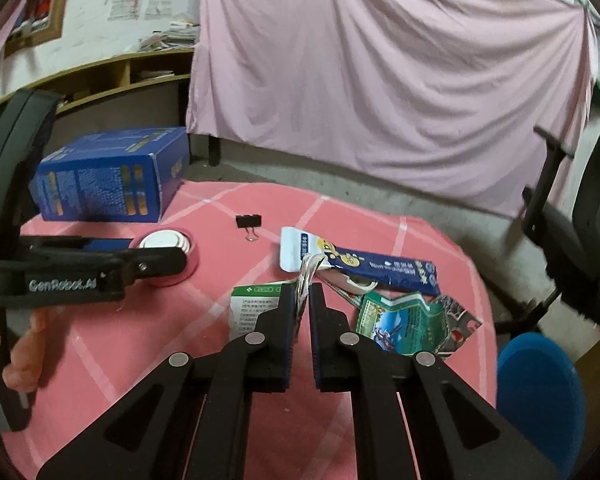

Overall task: Collect trash
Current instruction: 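Grasp the pink tape roll with the left tool while the right tool grasps the green wrapper, then lift the tape roll and wrapper and carry both over the blue bucket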

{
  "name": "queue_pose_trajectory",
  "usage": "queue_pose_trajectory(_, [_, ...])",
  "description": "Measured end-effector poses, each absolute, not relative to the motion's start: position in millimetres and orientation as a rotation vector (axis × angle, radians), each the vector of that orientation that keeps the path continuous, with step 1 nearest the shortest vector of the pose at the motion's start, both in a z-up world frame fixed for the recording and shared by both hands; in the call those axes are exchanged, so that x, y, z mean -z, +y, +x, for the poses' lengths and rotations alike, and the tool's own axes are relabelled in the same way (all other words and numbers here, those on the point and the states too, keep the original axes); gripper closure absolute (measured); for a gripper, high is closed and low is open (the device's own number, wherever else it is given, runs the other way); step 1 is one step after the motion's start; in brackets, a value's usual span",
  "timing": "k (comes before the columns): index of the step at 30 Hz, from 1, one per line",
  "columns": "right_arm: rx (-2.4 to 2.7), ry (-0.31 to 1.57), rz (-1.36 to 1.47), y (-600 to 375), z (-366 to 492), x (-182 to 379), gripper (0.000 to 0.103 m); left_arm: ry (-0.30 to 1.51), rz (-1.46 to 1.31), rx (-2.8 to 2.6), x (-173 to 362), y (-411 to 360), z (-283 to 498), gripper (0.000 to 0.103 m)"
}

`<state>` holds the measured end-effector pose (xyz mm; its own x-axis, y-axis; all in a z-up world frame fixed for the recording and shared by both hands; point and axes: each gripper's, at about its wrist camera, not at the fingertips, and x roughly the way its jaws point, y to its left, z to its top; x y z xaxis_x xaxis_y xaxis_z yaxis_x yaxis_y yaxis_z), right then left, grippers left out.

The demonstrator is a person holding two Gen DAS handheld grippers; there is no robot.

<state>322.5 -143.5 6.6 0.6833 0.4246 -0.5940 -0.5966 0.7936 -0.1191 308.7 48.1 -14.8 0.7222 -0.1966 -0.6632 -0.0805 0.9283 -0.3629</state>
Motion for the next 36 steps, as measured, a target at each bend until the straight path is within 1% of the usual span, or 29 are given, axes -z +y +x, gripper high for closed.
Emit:
queue_pose_trajectory(16, [-0.561, 0.426, -0.273, -156.5, 299.0, -21.3, 0.099, 0.618, -0.357, 0.094, -1.2, 40.1, 289.0, 0.050])
queue_pose_trajectory(29, [-0.457, 0.149, -0.156, -198.7, 268.2, -53.0, 0.099, 0.250, -0.205, 0.092, -30.7, -1.9, 238.7, 0.050])
queue_pose_trajectory(36, [-0.369, 0.020, -0.130, -221.8, 251.6, -68.0, 0.099, 0.128, -0.127, 0.128, -40.0, -37.0, 219.9, 0.050])
